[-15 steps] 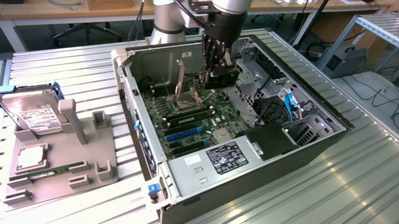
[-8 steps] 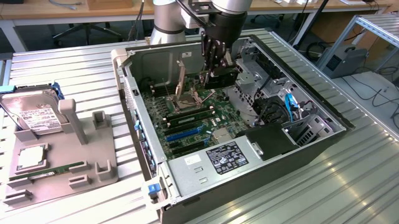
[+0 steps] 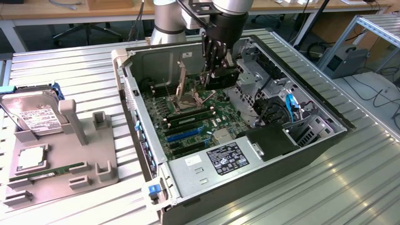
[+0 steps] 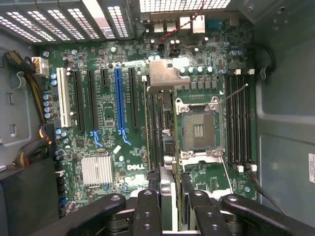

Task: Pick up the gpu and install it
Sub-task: 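Insert the gpu into the slot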

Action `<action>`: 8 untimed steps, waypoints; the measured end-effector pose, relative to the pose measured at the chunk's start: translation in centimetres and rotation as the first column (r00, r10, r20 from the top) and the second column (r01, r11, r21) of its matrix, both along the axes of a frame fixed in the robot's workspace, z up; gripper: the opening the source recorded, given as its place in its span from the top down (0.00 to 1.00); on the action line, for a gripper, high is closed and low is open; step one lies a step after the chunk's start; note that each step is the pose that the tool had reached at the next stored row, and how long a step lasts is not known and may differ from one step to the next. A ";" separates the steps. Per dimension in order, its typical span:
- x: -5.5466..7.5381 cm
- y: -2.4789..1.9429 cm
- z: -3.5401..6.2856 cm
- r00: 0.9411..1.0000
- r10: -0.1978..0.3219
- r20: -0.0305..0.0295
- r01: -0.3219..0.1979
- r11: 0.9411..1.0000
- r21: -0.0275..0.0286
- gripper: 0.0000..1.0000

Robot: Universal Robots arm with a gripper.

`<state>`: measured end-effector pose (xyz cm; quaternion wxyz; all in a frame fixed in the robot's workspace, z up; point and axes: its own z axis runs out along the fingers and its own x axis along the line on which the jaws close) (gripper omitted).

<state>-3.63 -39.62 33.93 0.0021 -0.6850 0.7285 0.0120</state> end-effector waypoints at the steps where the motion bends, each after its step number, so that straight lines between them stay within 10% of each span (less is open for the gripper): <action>1: 0.0 -0.04 0.00 1.000 0.000 0.000 0.000 1.000 0.000 0.73; 8: -0.1 -0.35 -0.04 1.000 0.000 0.000 0.000 1.000 0.000 0.73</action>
